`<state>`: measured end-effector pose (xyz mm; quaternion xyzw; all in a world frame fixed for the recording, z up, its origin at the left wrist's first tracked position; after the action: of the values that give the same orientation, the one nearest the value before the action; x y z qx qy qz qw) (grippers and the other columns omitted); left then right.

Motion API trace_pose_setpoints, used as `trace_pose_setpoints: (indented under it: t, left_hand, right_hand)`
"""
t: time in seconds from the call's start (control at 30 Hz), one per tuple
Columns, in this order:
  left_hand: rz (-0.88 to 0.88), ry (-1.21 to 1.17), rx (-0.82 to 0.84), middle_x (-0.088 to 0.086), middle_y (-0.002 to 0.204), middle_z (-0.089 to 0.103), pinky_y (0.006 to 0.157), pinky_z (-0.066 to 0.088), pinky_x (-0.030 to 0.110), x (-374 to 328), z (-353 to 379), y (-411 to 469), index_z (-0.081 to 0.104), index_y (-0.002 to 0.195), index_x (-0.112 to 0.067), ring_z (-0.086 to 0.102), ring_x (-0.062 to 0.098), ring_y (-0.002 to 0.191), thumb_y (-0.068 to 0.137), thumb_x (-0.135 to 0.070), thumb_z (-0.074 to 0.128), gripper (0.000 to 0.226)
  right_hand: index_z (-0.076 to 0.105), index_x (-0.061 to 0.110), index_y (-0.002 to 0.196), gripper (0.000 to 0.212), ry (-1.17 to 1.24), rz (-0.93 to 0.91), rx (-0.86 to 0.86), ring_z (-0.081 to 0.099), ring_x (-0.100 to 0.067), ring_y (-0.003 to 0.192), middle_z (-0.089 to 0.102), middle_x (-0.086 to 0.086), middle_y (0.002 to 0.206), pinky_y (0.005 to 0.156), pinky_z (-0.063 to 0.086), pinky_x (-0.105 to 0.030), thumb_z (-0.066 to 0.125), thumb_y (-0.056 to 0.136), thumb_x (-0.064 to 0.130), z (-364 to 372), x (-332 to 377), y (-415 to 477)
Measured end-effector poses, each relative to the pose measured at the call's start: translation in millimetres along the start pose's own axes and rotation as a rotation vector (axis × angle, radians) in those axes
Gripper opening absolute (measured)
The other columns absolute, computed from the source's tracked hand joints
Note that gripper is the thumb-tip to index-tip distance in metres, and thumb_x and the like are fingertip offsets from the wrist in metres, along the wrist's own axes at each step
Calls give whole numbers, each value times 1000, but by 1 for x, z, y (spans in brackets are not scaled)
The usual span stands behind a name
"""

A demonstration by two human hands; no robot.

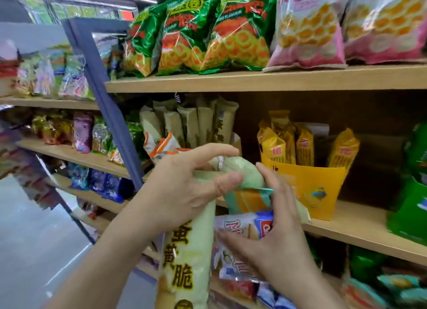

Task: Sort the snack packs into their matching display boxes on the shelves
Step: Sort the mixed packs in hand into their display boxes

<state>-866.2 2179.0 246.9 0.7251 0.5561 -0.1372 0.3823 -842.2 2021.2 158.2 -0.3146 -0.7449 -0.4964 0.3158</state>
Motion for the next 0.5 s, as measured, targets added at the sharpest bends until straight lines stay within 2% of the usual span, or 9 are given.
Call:
trace_pose_setpoints:
  t: [0.07,0.2,0.27,0.33,0.4,0.47,0.5]
  left_hand:
    - [-33,-43,74,-16,97,69,76,58,28,3,5,3,56,116,-48,68,3,91,79,-67,60,43]
    - [-46,154,8,-11,87,67,68,56,34,9,4,8,53,108,-44,66,6,78,73,-70,61,44]
    - [-23,222,-40,-9,82,65,64,54,37,17,0,10,54,104,-43,64,8,73,81,-64,59,32]
    - [-9,217,-60,-7,80,64,63,52,38,26,-10,11,56,103,-43,63,11,71,86,-57,59,22]
    - [-1,182,-76,-5,80,64,63,52,39,39,-27,10,57,103,-42,62,13,68,86,-53,60,20]
    - [22,140,-113,-3,82,63,63,50,41,55,-54,8,58,103,-39,60,16,67,81,-50,58,25]
    - [38,120,-119,-2,84,63,64,49,42,63,-69,6,59,104,-38,59,18,68,79,-49,57,28]
  right_hand:
    - [10,62,140,120,-83,-37,-49,18,29,124,21,27,143,87,23,11,93,59,30,15,-4,0]
    - [-9,65,140,131,-212,-44,-68,9,37,120,1,36,147,66,36,8,90,60,34,40,-8,1]
    - [-6,66,140,124,-224,-55,-38,9,34,124,4,32,149,75,34,9,88,64,36,46,-13,2]
    - [3,69,140,118,-167,-40,42,16,23,132,6,32,152,89,30,8,88,65,37,46,-16,5]
    - [15,73,134,112,-71,57,152,35,14,130,22,33,146,94,37,0,92,61,35,38,-15,9]
    - [31,80,115,105,137,269,220,62,5,106,51,30,125,81,53,-12,96,51,27,28,-9,16]
    - [34,80,106,102,178,343,244,67,5,93,58,29,111,71,55,-13,94,46,24,25,-8,21]
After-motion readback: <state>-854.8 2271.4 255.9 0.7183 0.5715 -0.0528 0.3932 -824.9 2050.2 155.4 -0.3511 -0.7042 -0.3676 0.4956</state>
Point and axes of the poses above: each hand's wrist, its own y-axis towards the middle knuckle, its own z-axis out of the palm, x = y × z, the point moved 3 cm from there along y, towards the middle knuckle
